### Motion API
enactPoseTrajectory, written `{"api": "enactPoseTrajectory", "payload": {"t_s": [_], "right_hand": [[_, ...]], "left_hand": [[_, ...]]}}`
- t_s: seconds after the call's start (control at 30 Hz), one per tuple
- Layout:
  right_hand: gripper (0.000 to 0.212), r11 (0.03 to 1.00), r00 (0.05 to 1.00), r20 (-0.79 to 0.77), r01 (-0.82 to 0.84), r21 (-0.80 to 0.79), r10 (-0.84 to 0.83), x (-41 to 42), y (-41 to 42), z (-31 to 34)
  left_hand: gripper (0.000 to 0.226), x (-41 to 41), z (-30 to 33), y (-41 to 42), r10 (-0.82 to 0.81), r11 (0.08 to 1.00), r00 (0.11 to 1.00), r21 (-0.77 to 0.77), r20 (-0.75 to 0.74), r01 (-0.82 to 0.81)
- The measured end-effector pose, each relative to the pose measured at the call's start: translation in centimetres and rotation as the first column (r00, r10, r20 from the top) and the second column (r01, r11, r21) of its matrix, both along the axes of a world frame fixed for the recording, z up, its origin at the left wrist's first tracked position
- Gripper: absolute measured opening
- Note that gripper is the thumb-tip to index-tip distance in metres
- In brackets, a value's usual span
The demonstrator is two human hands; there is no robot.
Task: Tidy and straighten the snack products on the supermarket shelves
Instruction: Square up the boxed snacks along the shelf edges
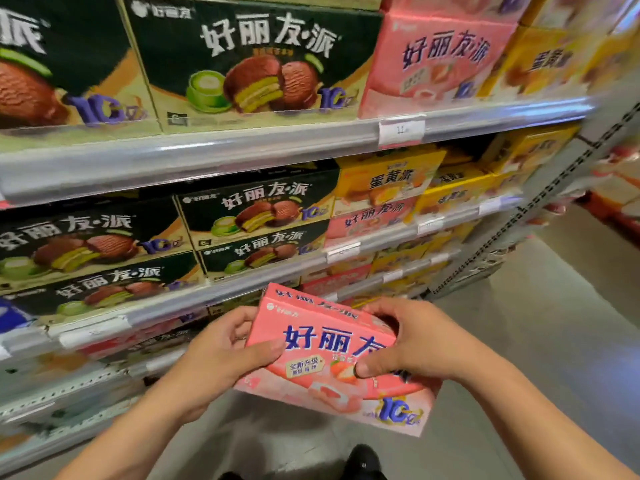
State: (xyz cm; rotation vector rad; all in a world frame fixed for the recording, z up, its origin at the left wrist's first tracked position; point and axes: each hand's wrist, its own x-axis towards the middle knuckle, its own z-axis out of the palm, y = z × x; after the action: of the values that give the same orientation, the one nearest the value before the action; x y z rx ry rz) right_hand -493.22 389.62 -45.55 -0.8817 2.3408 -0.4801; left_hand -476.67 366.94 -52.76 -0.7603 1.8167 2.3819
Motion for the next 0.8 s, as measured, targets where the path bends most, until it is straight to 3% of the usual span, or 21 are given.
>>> {"api": "enactPoseTrajectory", "payload": {"t_s": [0.07, 0.13, 0.17, 0.23, 0.3, 0.37, 0.47, 0.6, 0.8], "right_hand": [[0.096, 0.999, 0.992, -0.12, 0.031, -0.036, -0.035, -1.6, 2.9, -0.2], [0.111, 0.973, 0.968, -0.16, 0.169, -0.157, -0.194, -3.4, 6.6, -1.2], [0.114, 0.934, 0.949, -0.106, 0.265, -0.238, -0.296, -4.3, 8.5, -1.9], [0.115, 0.806, 0.883, 0.145, 0.466, -0.365, -0.445, -6.0, 12.1, -3.4], [0.093, 0.687, 0.797, 0.383, 0.6, -0.409, -0.467, -7.8, 15.0, -4.9], [0.067, 0.623, 0.748, 0.489, 0.654, -0.429, -0.449, -9.7, 17.4, -5.8], [0.06, 0.568, 0.694, 0.594, 0.702, -0.43, -0.407, -12.9, 19.8, -6.4], [0.069, 0.576, 0.658, 0.705, 0.695, -0.431, -0.265, -16.7, 20.4, -7.2], [0.077, 0.743, 0.71, 0.698, 0.515, -0.428, -0.09, -21.4, 16.3, -8.0]], "left_hand": [[0.068, -1.5, -0.3, 2.3, 0.026, 1.0, 1.0, 0.012, -0.008, -0.026], [0.064, -3.3, -0.8, 4.6, 0.071, 0.997, 0.997, 0.032, -0.02, -0.071], [0.058, -4.2, -1.0, 5.7, 0.102, 0.994, 0.994, 0.044, -0.025, -0.101], [0.05, -6.1, -1.2, 8.1, 0.141, 0.988, 0.99, 0.061, -0.018, -0.139], [0.047, -8.2, -1.2, 11.0, 0.146, 0.987, 0.989, 0.069, -0.007, -0.145], [0.046, -10.3, -1.3, 13.8, 0.162, 0.985, 0.987, 0.065, 0.009, -0.162], [0.044, -12.8, -1.3, 17.3, 0.154, 0.988, 0.988, 0.025, 0.027, -0.155], [0.053, -13.6, -1.3, 19.4, 0.204, 0.974, 0.977, -0.115, 0.061, -0.196], [0.062, -13.4, -1.8, 17.3, 0.321, 0.941, 0.942, -0.15, 0.099, -0.305]]}}
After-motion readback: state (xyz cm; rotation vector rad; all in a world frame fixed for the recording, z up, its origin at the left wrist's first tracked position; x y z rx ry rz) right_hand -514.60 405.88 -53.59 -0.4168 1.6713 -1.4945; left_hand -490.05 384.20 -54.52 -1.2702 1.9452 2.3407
